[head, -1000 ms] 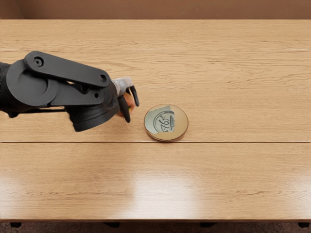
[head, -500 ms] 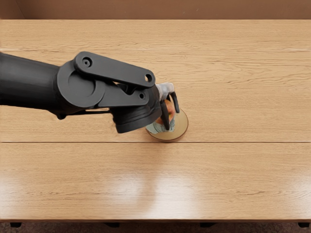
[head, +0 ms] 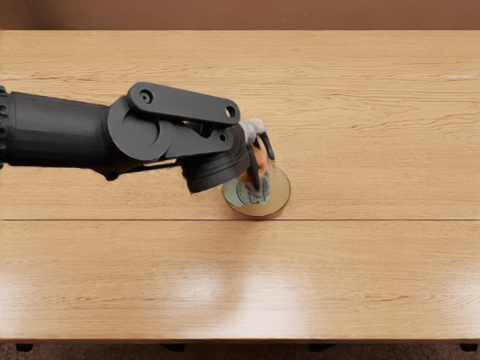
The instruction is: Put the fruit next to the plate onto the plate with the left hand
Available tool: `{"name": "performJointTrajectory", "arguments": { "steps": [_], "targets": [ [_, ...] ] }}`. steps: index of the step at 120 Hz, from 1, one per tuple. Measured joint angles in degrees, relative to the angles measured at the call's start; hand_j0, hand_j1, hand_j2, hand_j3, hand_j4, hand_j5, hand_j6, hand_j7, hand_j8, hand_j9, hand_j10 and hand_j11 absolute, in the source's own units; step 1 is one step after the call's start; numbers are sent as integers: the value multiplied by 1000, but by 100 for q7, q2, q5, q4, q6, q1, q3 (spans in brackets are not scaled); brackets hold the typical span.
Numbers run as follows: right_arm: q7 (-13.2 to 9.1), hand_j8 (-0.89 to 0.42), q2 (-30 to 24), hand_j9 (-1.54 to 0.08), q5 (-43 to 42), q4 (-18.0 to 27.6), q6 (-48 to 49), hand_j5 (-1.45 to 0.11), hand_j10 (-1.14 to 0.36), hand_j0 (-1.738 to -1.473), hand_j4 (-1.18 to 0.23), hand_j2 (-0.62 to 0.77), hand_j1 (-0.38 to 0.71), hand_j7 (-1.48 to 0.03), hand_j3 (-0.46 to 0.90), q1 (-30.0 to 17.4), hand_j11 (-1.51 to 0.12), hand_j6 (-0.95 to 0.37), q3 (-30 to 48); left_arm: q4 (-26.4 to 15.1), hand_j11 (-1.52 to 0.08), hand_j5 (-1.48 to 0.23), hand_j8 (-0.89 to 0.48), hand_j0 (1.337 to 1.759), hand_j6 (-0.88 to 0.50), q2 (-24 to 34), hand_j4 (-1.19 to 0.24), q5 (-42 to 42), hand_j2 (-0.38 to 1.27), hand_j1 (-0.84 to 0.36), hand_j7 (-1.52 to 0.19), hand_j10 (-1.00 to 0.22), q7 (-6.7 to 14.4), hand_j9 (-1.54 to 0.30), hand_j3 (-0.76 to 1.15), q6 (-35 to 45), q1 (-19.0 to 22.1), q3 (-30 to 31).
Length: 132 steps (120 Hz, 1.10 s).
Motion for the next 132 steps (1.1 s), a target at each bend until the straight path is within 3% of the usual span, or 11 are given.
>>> {"name": "performJointTrajectory", "arguments": {
  "steps": [24,55,66,73,83,94,104,116,132],
  "targets": [
    [0,-35,0,-45,0,0,0,-45,-35,-1658,-35,-7,-308,-45,0,0,-45,-35,1,233,-497,-494,-295,1655,-340,0,-375,26,101,-47,-502,-321,-5,-501,0,1,114,-26],
    [0,-35,0,-45,0,0,0,-45,-35,-1658,-35,-7,-308,-45,0,0,-45,-35,0,284,-377,-377,-266,1657,-279,0,-289,32,66,19,-379,-273,-5,-378,0,-107,110,-253],
    [2,-35,0,-45,0,0,-1,-45,-35,-1658,-35,-7,-308,-45,0,0,-45,-35,-1,235,-361,-360,-262,1658,-270,788,-276,33,60,28,-362,-267,-5,-361,0,-672,228,-841],
    [3,-35,0,-45,0,0,0,-45,-35,-1658,-35,-7,-308,-45,0,0,-45,-35,-1,173,-354,-353,-261,1658,-267,1422,-271,33,58,31,-354,-264,-5,-354,0,-1182,471,-1292],
    [4,-35,0,-45,0,0,0,-45,-35,-1658,-35,-7,-308,-45,0,0,-45,-35,-1,101,-347,-347,-260,1658,-264,2457,-267,40,56,35,-347,-262,-5,-347,0,-2162,1152,-2066],
    [5,-35,0,-45,0,0,-1,-45,-35,-1658,-35,-7,-308,-45,0,0,-45,-35,0,66,-342,-341,-258,1658,-261,3471,-263,48,54,37,-342,-260,-5,-342,0,-3482,2332,-3133],
    [6,-35,0,-45,0,0,-4,-45,-35,-1658,-35,-7,-308,-45,0,0,-45,-35,1,68,-339,-338,-257,1658,-259,4019,-260,21,54,39,-339,-258,-5,-339,0,-4599,3294,-4264],
    [6,-35,0,-45,0,0,-4,-45,-35,-1658,-35,-7,-308,-45,0,0,-45,-35,1,155,-335,-335,-256,1658,-258,4491,-258,-106,53,41,-336,-257,-5,-335,0,-5206,3500,-5155],
    [5,-35,0,-45,0,0,-5,-45,-35,-1658,-35,-7,-308,-45,0,0,-45,-35,1,310,-332,-332,-254,1658,-255,4964,-256,-496,52,44,-332,-255,-5,-332,0,-5479,3904,-5566]
  ]
}}
